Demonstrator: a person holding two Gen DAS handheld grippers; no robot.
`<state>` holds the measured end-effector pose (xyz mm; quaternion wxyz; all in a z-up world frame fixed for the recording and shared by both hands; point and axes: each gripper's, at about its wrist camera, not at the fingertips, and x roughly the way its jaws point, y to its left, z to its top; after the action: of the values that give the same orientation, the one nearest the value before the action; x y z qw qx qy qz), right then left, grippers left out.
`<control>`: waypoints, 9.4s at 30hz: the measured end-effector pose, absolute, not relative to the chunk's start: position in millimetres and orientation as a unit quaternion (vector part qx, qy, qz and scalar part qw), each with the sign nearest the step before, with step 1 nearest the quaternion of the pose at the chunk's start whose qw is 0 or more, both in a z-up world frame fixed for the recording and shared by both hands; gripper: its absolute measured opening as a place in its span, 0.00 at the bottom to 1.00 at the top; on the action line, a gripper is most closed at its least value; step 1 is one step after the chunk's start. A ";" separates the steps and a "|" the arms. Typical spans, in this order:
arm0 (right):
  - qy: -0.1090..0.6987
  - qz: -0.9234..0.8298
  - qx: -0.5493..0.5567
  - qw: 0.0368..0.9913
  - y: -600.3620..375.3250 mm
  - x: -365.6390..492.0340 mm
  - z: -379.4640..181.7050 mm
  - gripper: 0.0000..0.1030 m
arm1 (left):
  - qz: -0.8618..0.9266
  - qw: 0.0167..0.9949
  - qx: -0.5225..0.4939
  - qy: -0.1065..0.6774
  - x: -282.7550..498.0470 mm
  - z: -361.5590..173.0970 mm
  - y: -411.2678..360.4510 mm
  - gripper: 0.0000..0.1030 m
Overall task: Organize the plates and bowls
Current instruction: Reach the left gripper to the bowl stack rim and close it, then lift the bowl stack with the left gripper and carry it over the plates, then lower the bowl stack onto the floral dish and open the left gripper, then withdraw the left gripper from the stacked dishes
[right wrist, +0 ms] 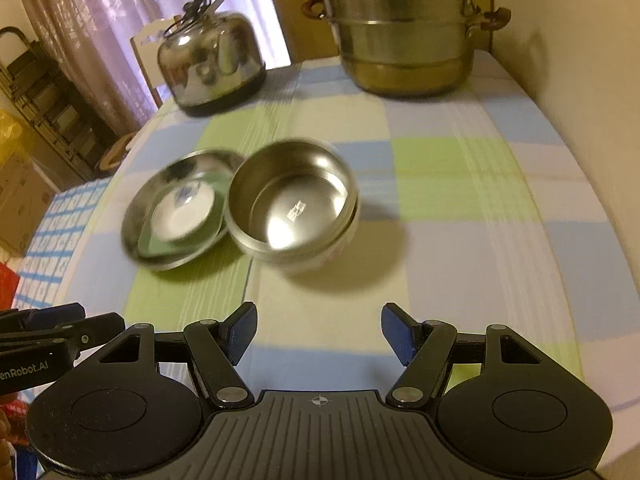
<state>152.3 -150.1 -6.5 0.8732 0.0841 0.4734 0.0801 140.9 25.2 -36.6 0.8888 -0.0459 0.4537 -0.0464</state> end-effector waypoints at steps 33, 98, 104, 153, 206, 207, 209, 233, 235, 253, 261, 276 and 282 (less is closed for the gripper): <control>0.512 0.108 0.062 0.850 -160.3 275.3 -60.0 0.27 | -0.019 0.867 -0.052 0.495 266.9 -94.9 -29.0 0.41; 0.510 0.035 0.108 0.853 -126.3 269.1 -24.1 0.14 | -0.106 0.869 -0.057 0.481 274.4 -68.0 11.5 0.20; 0.502 0.060 0.094 0.858 -93.1 282.2 -13.8 0.14 | -0.081 0.876 -0.064 0.472 275.1 -56.9 44.4 0.20; 0.560 0.080 0.085 0.820 22.5 351.6 -63.4 0.14 | -0.037 0.848 -0.085 0.521 320.4 -92.9 153.2 0.20; 0.540 0.076 0.112 0.830 7.9 335.1 -52.5 0.67 | -0.054 0.865 -0.067 0.495 315.8 -79.0 157.9 0.50; 0.539 0.075 0.113 0.831 7.0 334.2 -51.8 0.67 | -0.054 0.866 -0.065 0.493 314.8 -77.7 158.2 0.51; 0.534 0.073 0.119 0.834 4.1 330.6 -49.7 0.69 | -0.057 0.868 -0.062 0.489 312.3 -75.0 158.7 0.53; 0.470 0.086 0.107 0.872 -28.9 232.0 3.7 0.74 | -0.055 0.900 -0.033 0.430 214.2 -17.0 153.8 0.69; 0.469 0.095 0.105 0.872 -34.5 221.1 5.5 0.74 | -0.050 0.900 -0.032 0.432 200.8 -15.2 147.8 0.69; 0.492 0.126 0.091 0.857 -97.9 118.1 6.4 0.74 | -0.037 0.891 -0.039 0.450 96.6 -17.0 57.6 0.69; 0.500 0.122 0.092 0.853 -127.7 83.1 4.4 0.74 | -0.031 0.889 -0.039 0.455 64.6 -21.7 32.0 0.69; 0.491 0.118 0.087 0.859 -152.6 43.9 8.1 0.74 | -0.038 0.887 -0.029 0.460 33.6 -24.4 0.4 0.69; 0.489 0.118 0.086 0.860 -158.1 38.5 9.4 0.74 | -0.041 0.888 -0.030 0.457 29.9 -23.7 -6.9 0.69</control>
<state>38.5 -158.1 9.4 0.8602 0.0857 0.4887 0.1180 29.9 -6.9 -23.7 0.8878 -0.0299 0.4574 -0.0408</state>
